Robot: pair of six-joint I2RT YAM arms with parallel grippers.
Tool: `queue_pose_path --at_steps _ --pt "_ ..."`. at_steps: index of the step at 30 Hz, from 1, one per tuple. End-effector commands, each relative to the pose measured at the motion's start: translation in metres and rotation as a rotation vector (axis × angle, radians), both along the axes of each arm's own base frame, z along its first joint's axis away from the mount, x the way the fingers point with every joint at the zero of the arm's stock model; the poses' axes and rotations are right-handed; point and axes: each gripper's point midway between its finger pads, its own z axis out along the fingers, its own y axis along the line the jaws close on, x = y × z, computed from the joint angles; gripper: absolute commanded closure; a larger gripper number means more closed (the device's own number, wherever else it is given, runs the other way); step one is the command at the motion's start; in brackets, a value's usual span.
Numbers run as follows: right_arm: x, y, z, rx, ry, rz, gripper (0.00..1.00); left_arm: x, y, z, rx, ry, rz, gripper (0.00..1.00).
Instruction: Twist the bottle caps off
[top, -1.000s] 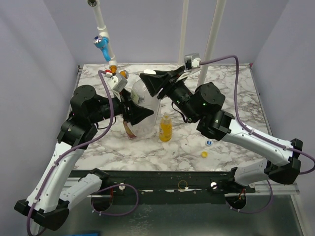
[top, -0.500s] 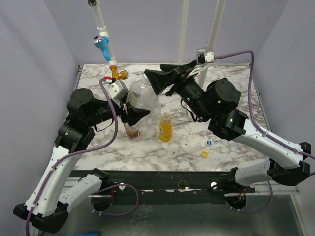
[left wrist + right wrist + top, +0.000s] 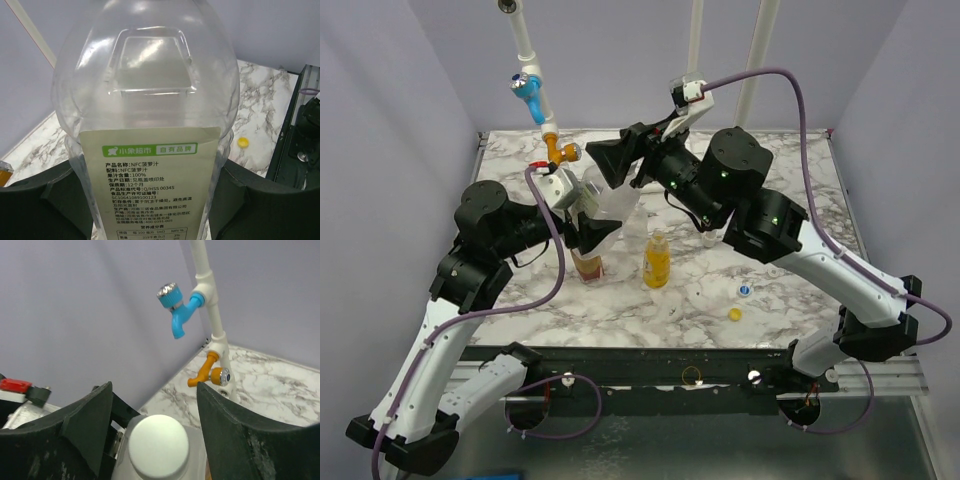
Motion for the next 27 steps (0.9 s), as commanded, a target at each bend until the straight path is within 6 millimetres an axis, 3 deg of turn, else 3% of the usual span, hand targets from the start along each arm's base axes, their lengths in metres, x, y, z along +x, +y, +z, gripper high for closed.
queue_pose_path --at_steps 1,6,9,14,18,19,23,27 --pt "-0.002 -0.009 -0.011 -0.039 0.031 -0.017 0.31 -0.004 0.004 0.015 0.002 -0.092 0.008 0.91" --pt "-0.005 -0.007 -0.016 -0.038 0.043 0.0 0.38 -0.003 0.003 0.014 -0.003 -0.085 0.005 0.92" --pt "-0.006 -0.004 -0.023 -0.04 0.053 0.011 0.47 -0.002 0.003 0.016 -0.011 -0.081 0.007 0.92" --pt "-0.011 -0.006 -0.022 0.003 0.038 0.031 0.74 -0.001 0.002 0.016 -0.019 -0.068 0.012 0.92" --pt "-0.019 -0.012 -0.008 0.045 -0.016 0.062 0.95 -0.006 -0.001 0.018 -0.042 -0.038 -0.014 0.94" --pt "-0.023 -0.013 -0.004 0.053 -0.038 0.08 0.99 -0.009 -0.003 0.018 -0.052 -0.02 -0.028 0.94" --pt "-0.052 -0.012 0.017 0.051 -0.166 0.229 0.99 -0.03 -0.012 0.025 -0.094 0.043 -0.138 0.94" --pt "-0.103 -0.008 0.023 0.016 -0.309 0.487 0.99 -0.059 -0.022 0.032 -0.131 0.143 -0.285 0.96"
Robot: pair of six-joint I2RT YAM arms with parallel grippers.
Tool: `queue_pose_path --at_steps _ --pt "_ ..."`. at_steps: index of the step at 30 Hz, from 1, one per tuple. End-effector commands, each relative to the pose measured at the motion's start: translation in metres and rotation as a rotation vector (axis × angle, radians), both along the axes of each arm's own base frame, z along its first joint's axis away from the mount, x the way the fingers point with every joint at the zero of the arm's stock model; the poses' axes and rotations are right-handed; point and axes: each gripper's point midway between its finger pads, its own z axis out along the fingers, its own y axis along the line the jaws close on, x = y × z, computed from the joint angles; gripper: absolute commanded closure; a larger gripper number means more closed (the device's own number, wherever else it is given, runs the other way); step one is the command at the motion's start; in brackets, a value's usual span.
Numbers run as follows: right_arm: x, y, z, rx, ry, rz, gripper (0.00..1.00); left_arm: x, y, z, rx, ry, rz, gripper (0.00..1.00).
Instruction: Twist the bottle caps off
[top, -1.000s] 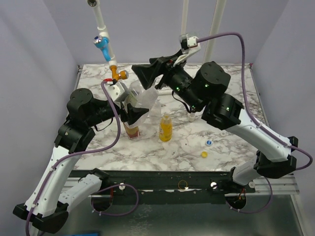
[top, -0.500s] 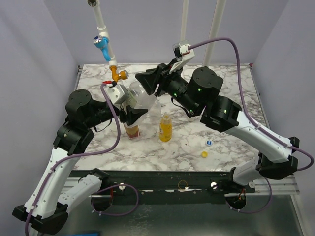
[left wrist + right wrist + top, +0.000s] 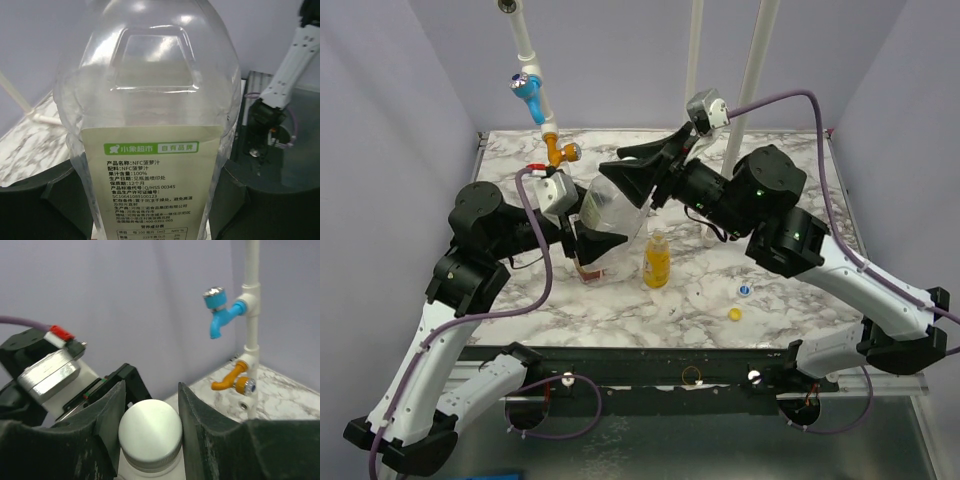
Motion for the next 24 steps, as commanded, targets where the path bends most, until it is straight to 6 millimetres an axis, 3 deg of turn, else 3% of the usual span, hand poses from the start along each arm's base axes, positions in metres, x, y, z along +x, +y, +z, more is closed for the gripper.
queue_pose_path --at_steps 1,5,7,9,10,11,12,13,15,19,24 --pt "-0.085 -0.002 0.033 0.016 -0.246 0.396 0.99 -0.04 -0.013 0.024 -0.087 0.122 -0.202 0.96" --pt "-0.128 -0.006 0.025 -0.023 -0.343 0.618 0.99 -0.061 -0.016 0.027 -0.096 0.198 -0.312 0.98" --pt "-0.139 -0.009 0.021 -0.036 -0.362 0.675 1.0 -0.066 -0.017 0.028 -0.098 0.222 -0.341 0.99" --pt "-0.137 -0.01 0.02 -0.041 -0.365 0.663 0.99 -0.066 -0.017 0.029 -0.1 0.227 -0.345 0.99" --pt "-0.13 -0.011 0.022 -0.038 -0.356 0.62 0.99 -0.065 -0.017 0.029 -0.101 0.219 -0.336 0.99" --pt "-0.12 -0.01 0.023 -0.036 -0.338 0.565 0.89 -0.061 -0.017 0.029 -0.103 0.211 -0.317 0.99" --pt "-0.104 -0.01 0.026 -0.03 -0.311 0.476 0.64 -0.057 -0.017 0.028 -0.102 0.196 -0.294 1.0" --pt "-0.09 -0.012 0.028 -0.024 -0.286 0.399 0.46 -0.053 -0.016 0.028 -0.1 0.176 -0.272 1.0" --pt "-0.064 -0.017 0.032 -0.009 -0.248 0.254 0.21 -0.041 -0.014 0.024 -0.094 0.141 -0.211 1.0" --pt "-0.039 -0.027 0.037 0.007 -0.2 0.108 0.02 -0.014 -0.007 0.016 -0.07 0.067 -0.072 1.0" --pt "-0.009 -0.022 0.031 -0.049 -0.074 -0.027 0.0 0.014 0.002 0.003 -0.016 -0.015 0.056 1.0"
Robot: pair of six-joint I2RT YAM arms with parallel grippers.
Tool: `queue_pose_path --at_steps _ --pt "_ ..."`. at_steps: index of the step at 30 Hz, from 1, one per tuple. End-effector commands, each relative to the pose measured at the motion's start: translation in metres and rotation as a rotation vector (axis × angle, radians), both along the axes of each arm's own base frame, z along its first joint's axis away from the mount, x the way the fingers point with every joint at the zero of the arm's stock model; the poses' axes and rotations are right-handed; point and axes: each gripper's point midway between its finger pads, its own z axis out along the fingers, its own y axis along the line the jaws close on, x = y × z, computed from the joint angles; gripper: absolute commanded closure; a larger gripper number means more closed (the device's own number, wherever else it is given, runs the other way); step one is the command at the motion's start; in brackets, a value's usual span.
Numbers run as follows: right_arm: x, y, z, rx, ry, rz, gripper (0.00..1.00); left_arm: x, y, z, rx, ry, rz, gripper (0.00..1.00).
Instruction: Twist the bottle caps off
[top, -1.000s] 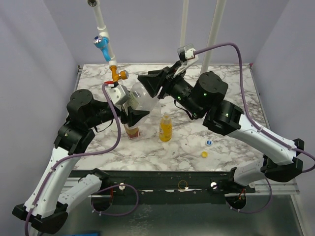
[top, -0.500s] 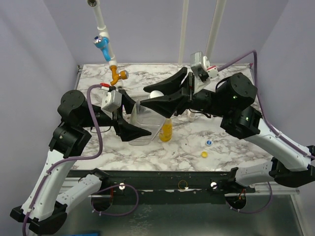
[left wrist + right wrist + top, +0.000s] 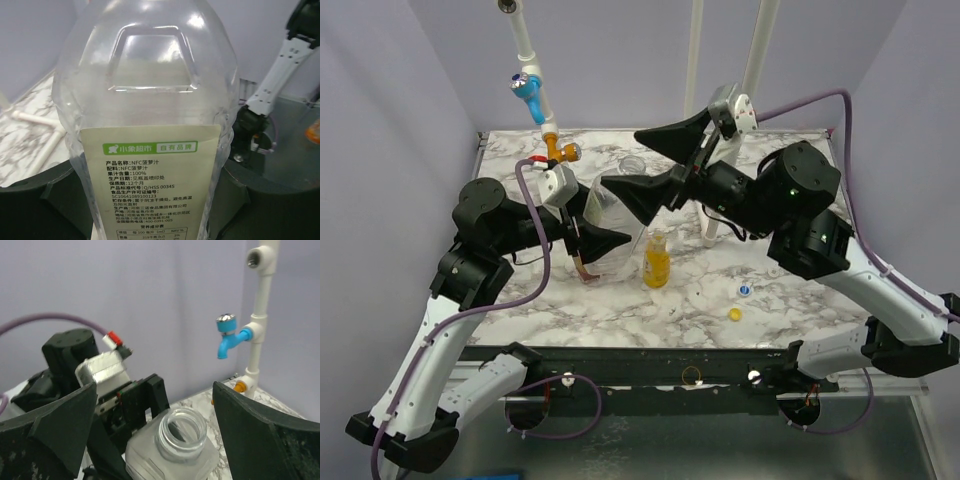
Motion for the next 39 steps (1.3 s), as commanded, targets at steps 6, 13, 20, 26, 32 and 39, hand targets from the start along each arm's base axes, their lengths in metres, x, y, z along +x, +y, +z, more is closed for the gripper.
queue_pose_path --at_steps 6,13,20,26,32,39 --pt "0.059 0.012 -0.03 -0.134 0.22 -0.281 0.0 0.05 0.021 -0.013 0.076 -0.153 0.256 1.0" --pt "0.061 0.004 -0.045 -0.114 0.248 -0.313 0.08 0.044 0.019 -0.01 0.053 -0.145 0.239 1.0" --pt "0.06 0.003 -0.056 -0.086 0.288 -0.308 0.24 0.04 0.017 -0.009 0.043 -0.14 0.22 1.0" --pt "0.05 0.014 -0.052 -0.059 0.28 -0.224 0.63 0.034 0.016 -0.01 0.037 -0.138 0.194 1.0" --pt "0.053 0.013 -0.055 -0.073 0.258 -0.238 0.89 0.028 0.017 -0.015 0.048 -0.099 0.184 0.03" --pt "0.06 -0.018 -0.057 -0.131 0.15 -0.354 0.99 0.036 0.028 -0.028 0.12 0.04 0.277 0.01"
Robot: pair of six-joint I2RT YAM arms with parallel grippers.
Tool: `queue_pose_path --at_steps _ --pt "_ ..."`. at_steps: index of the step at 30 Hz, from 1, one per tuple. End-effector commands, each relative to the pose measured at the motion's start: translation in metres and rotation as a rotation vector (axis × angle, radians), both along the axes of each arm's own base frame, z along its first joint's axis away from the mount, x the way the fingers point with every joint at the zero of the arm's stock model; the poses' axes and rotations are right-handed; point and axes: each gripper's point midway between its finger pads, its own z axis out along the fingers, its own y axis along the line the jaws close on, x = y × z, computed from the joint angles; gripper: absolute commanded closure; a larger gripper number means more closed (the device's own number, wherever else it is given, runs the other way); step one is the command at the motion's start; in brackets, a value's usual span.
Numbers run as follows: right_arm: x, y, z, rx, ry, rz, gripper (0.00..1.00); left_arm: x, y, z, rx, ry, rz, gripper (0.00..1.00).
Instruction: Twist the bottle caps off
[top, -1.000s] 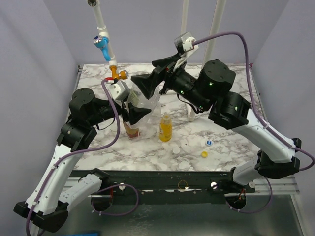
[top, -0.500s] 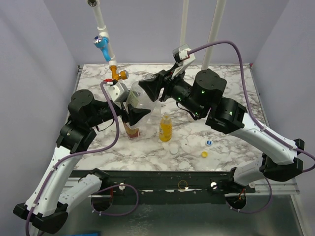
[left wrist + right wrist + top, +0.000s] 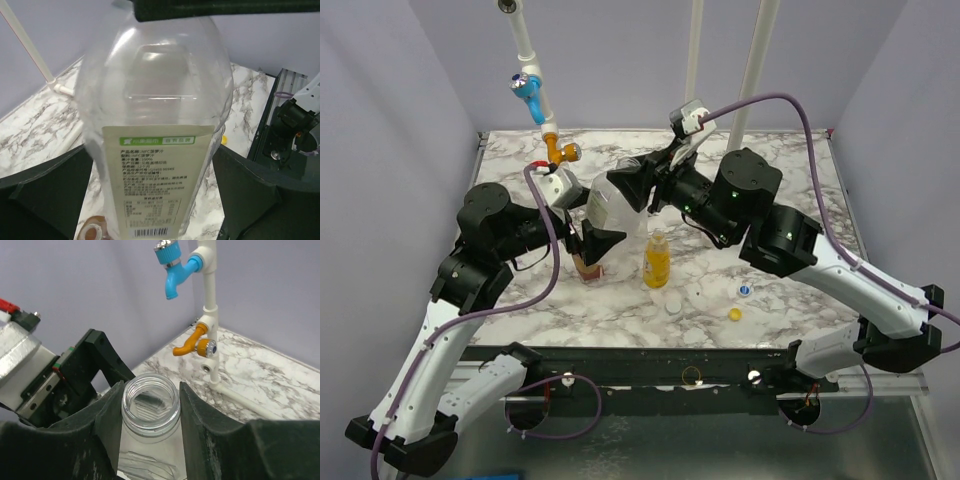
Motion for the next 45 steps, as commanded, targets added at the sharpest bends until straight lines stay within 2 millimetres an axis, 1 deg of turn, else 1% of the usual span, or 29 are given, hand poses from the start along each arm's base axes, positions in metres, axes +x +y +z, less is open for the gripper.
queue_pose_path --at_steps 1,5,9,13,16,18,20,24,27,30,33,34,37,38,39,41,45 --pt "0.003 -0.034 0.011 -0.04 -0.096 -0.089 0.99 0.005 0.012 -0.007 0.045 0.131 0.1 0.01" --pt "0.005 -0.059 -0.001 -0.099 -0.095 -0.155 0.99 0.019 0.026 -0.014 0.103 0.212 0.219 0.01" --pt "0.003 -0.088 -0.006 -0.105 -0.084 -0.22 1.0 0.029 0.036 -0.01 0.088 0.267 0.321 0.01" --pt "0.002 -0.115 -0.015 -0.131 -0.067 -0.283 0.99 0.033 0.039 -0.011 0.09 0.281 0.344 0.01" --pt "-0.002 -0.13 -0.022 -0.143 -0.045 -0.306 0.99 0.038 0.039 -0.013 0.095 0.296 0.358 0.01" --pt "-0.001 -0.138 -0.032 -0.164 -0.032 -0.328 0.99 0.043 0.041 -0.014 0.101 0.311 0.381 0.01" --pt "0.001 -0.145 -0.046 -0.196 -0.014 -0.362 0.99 0.051 0.044 -0.014 0.113 0.335 0.416 0.01" --pt "0.008 -0.154 -0.081 -0.284 0.008 -0.436 1.0 0.07 0.054 -0.022 0.146 0.391 0.506 0.01" --pt "0.014 -0.161 -0.096 -0.315 0.012 -0.5 1.0 0.082 0.062 -0.028 0.173 0.431 0.553 0.01" --pt "0.017 -0.165 -0.107 -0.316 0.009 -0.532 0.99 0.092 0.071 -0.032 0.188 0.444 0.606 0.01" --pt "0.018 -0.167 -0.119 -0.306 0.001 -0.549 0.99 0.102 0.085 -0.032 0.218 0.424 0.642 0.01" --pt "0.019 -0.169 -0.121 -0.296 -0.002 -0.556 0.99 0.107 0.092 -0.03 0.219 0.422 0.658 0.01" --pt "0.021 -0.171 -0.136 -0.292 0.0 -0.576 0.99 0.119 0.114 -0.024 0.197 0.444 0.68 0.01" --pt "0.021 -0.171 -0.144 -0.296 -0.001 -0.582 0.99 0.123 0.119 -0.024 0.196 0.453 0.687 0.01" --pt "0.023 -0.172 -0.147 -0.278 -0.003 -0.592 0.99 0.126 0.124 -0.024 0.198 0.454 0.694 0.01" --pt "0.025 -0.17 -0.158 -0.254 0.005 -0.589 0.99 0.128 0.129 -0.027 0.215 0.442 0.698 0.01" --pt "0.031 -0.162 -0.19 -0.243 0.053 -0.581 0.99 0.126 0.135 -0.035 0.206 0.408 0.718 0.01"
